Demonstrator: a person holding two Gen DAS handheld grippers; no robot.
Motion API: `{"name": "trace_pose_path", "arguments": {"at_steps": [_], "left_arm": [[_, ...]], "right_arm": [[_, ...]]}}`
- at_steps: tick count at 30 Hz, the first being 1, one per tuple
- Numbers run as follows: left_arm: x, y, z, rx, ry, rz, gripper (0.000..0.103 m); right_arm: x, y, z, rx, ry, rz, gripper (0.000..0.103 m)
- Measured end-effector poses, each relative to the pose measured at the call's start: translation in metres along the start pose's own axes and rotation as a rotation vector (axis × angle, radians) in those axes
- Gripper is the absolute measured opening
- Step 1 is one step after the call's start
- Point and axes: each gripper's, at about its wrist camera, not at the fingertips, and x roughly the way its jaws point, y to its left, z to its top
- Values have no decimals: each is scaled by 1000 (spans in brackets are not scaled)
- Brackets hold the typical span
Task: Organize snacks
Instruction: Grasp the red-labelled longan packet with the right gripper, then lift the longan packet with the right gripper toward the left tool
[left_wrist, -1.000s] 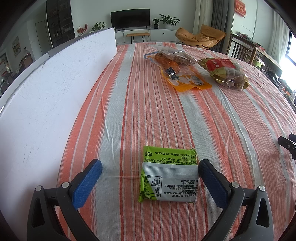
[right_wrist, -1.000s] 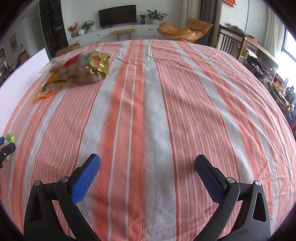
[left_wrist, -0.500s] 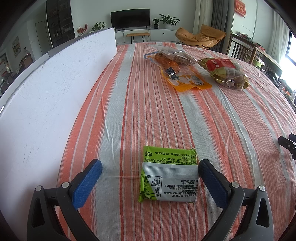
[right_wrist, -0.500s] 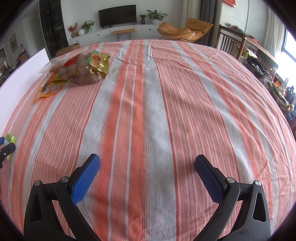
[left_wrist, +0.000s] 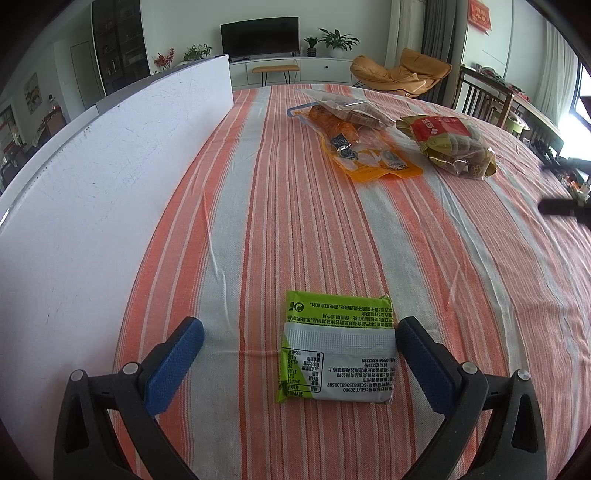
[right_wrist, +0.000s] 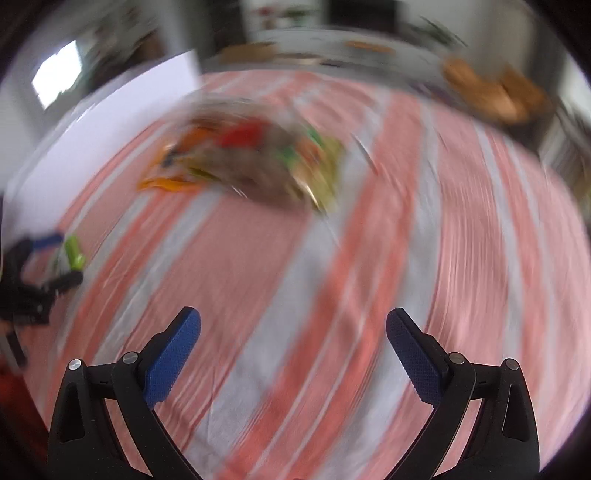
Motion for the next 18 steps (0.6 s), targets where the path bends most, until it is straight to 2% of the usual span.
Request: {"name": "trace_pose_path", "arguments": {"at_steps": [3, 5, 8, 9, 10, 11, 12, 13, 14, 18], "left_arm": [[0, 0, 0, 0, 0, 0, 103], [0, 0, 0, 0, 0, 0, 103], [0, 0, 0, 1, 0, 0, 103], [0, 0, 0, 1, 0, 0, 103], [0, -1, 1, 0, 0, 0, 103], [-1, -1, 1, 0, -1, 0, 103], [-1, -1, 0, -1, 0, -1, 103], [1, -1, 0, -1, 0, -1, 103], [1, -1, 0, -2, 0, -1, 103], [2, -1, 0, -2, 0, 0, 103]], "right_arm": [[0, 44, 44, -485, -4, -145, 101], [23, 66, 61, -711, 48, -194, 101], [68, 74, 78, -847, 145, -251, 101], [86, 72, 84, -851, 181, -283, 100], [99, 67, 92, -806, 223, -287, 100], [100, 61, 102, -719, 219, -245, 84], [102, 49, 114, -560, 243, -167, 71], [103, 38, 120, -420, 250, -165, 71], [101, 31, 120, -335, 242, -151, 69], [72, 11, 86, -48, 183, -37, 68]]}}
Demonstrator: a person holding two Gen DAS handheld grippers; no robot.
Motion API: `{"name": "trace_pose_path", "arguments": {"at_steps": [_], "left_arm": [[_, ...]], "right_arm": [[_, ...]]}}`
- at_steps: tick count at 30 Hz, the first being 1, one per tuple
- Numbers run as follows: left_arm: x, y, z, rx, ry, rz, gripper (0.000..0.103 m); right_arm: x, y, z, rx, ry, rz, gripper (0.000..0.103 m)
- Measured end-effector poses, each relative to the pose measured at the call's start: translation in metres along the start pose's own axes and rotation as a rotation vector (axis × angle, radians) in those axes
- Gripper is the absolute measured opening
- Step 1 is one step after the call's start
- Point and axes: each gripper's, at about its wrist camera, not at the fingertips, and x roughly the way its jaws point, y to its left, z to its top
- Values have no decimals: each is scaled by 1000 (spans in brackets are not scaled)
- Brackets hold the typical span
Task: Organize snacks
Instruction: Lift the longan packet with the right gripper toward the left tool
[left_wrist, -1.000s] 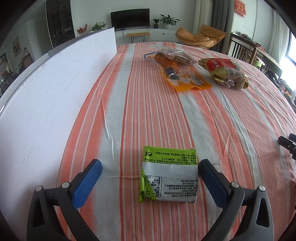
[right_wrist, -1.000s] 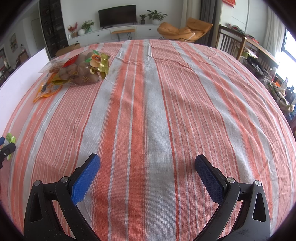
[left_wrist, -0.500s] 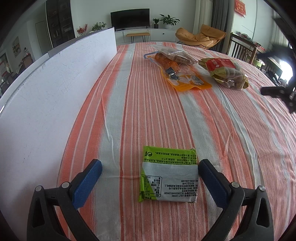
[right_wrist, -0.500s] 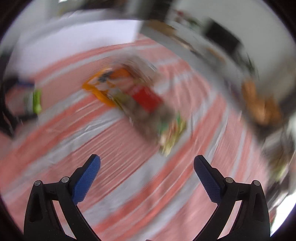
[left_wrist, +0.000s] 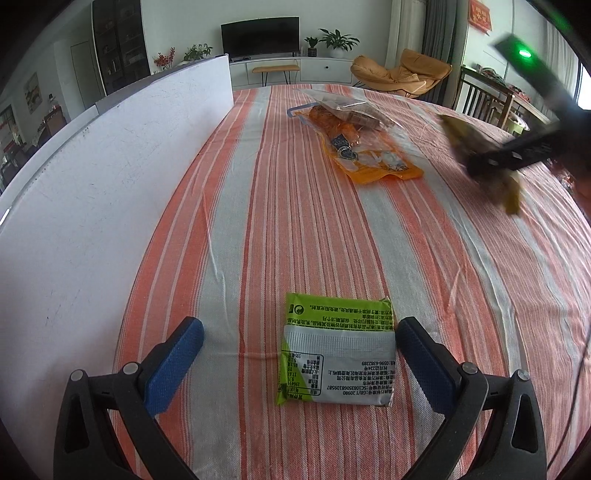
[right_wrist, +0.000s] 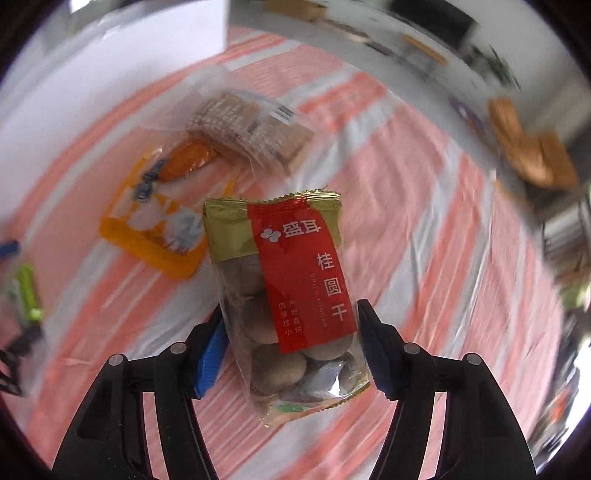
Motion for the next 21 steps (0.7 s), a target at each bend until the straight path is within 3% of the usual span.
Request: {"name": "trace_pose_path", "arguments": {"at_steps": [4, 9, 13, 18, 21], "left_arm": [[-2, 0, 0, 0, 0, 0, 103], [-2, 1, 1, 1, 0, 0, 103], [-2, 0, 0, 1, 0, 0, 103], [-3, 0, 1, 1, 0, 0, 103], [-3, 0, 0, 1, 0, 0, 103]], "right_arm": [[-27, -7, -66, 301, 16, 121, 68], [-45, 18, -120, 452, 42, 190, 69], [-45, 38, -126, 481, -35, 135, 74], [-21, 57, -124, 458, -189, 118, 92], [-22, 66, -129, 424, -276, 42, 95]]}}
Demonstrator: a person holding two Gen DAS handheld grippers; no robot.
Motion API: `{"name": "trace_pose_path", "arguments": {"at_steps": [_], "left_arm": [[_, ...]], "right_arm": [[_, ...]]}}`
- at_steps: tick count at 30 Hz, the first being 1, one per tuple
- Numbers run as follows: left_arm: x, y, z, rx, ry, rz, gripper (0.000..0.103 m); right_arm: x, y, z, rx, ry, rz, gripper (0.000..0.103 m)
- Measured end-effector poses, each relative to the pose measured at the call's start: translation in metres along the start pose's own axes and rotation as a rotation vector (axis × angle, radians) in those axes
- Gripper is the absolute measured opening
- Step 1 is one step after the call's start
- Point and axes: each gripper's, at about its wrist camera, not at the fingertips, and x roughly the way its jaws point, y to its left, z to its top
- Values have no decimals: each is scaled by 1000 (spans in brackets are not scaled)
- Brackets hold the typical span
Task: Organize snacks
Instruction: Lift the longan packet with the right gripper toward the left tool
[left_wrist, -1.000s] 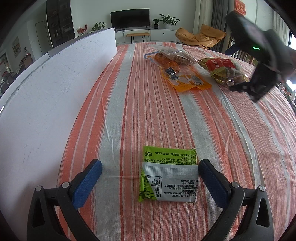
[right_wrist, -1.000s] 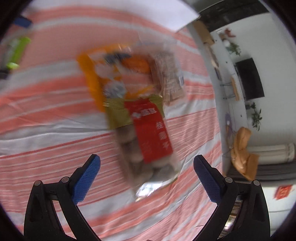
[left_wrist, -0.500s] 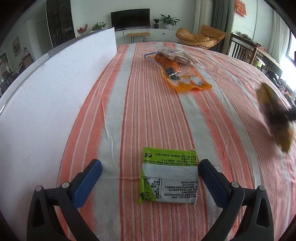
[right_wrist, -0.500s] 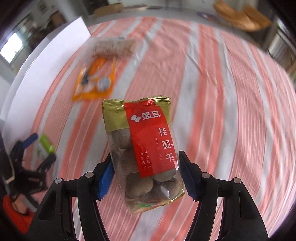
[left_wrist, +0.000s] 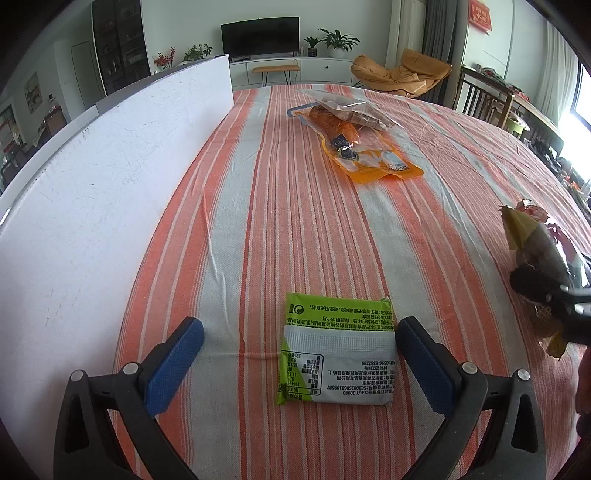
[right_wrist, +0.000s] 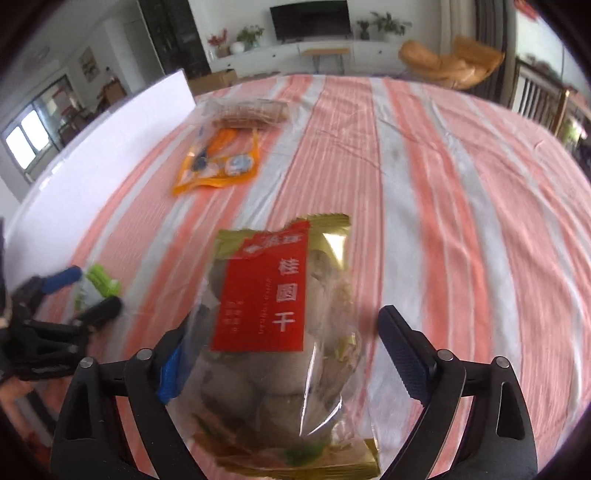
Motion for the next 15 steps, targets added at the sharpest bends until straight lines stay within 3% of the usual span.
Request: {"name": "trace_pose_path", "arguments": {"at_steps": [2, 8, 15], "left_arm": [[0, 0, 0, 0, -1, 0, 103], [1, 0, 1, 0, 0, 0, 103], [0, 0, 1, 0, 0, 1, 103]], "right_arm": [[-1, 4, -6, -43, -34, -15, 96], [3, 11, -6, -86, -13, -98, 101], [3, 9, -8, -72, -11, -101, 102]]}}
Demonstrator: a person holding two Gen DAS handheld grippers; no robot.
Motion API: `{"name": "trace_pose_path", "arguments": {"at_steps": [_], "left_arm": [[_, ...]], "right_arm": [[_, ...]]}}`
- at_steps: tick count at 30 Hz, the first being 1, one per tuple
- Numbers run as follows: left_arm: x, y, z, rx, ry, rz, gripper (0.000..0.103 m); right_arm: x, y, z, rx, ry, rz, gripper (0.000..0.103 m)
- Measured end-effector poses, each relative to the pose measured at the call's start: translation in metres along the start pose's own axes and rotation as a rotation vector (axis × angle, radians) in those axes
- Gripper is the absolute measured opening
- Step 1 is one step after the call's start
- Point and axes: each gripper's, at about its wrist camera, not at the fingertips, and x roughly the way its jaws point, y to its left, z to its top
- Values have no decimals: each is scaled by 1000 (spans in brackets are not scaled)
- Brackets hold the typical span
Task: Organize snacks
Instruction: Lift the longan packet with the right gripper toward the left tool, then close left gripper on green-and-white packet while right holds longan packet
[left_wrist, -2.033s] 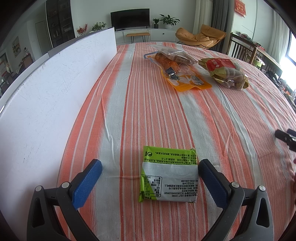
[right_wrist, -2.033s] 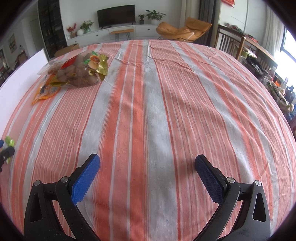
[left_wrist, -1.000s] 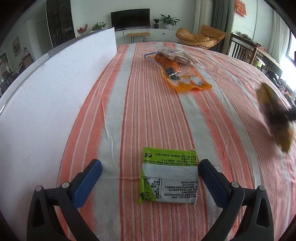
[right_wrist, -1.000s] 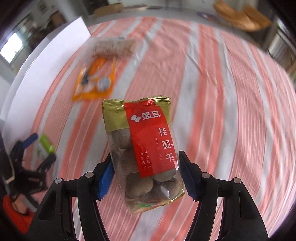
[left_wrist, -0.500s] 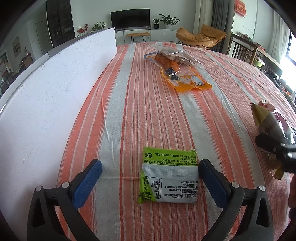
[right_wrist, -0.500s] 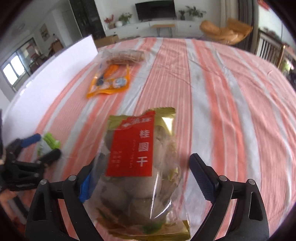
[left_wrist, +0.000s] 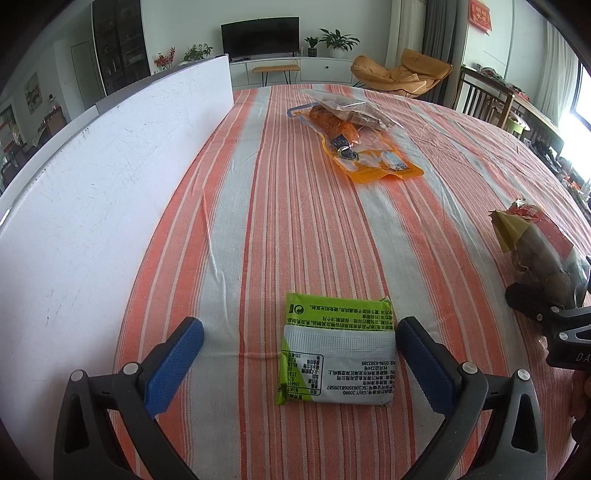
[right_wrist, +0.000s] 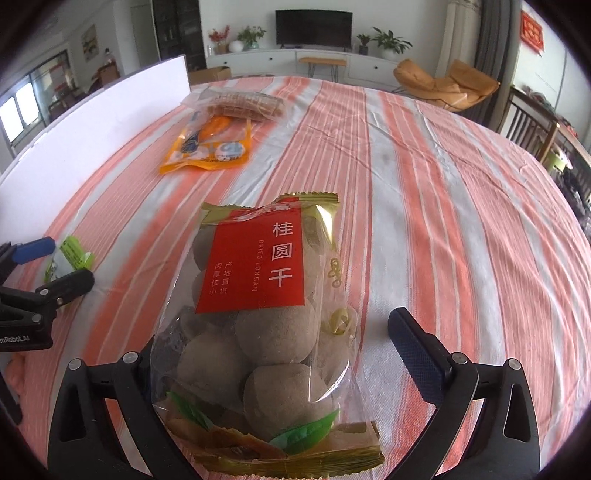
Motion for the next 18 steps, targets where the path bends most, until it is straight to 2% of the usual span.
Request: {"name": "trace_pose_path", "arguments": {"at_steps": [7, 8, 9, 10, 12, 13, 15, 18], "left_arm": [[-1, 0, 0, -1, -1, -7, 103], [-1, 1, 2, 16, 20, -22, 103], [-2, 2, 6, 32, 55, -58, 103], [-4, 8, 11, 16, 92, -145, 103], [-9, 20, 16, -71, 130, -274, 103], [-13, 24, 17, -107, 133, -308, 103], [-20, 25, 14, -96, 113, -287, 103], [-15, 12, 5, -6, 140, -170, 103]], "right_arm": [[0, -1, 0, 0, 0, 1, 102], [0, -1, 0, 1, 1, 1, 102], [0, -1, 0, 0, 0, 1, 102], [0, -1, 0, 0, 0, 0, 102], [0, -1, 0, 0, 0, 0, 102], [0, -1, 0, 0, 0, 0, 102], [0, -1, 0, 0, 0, 0, 102], [0, -1, 0, 0, 0, 0, 102]]}}
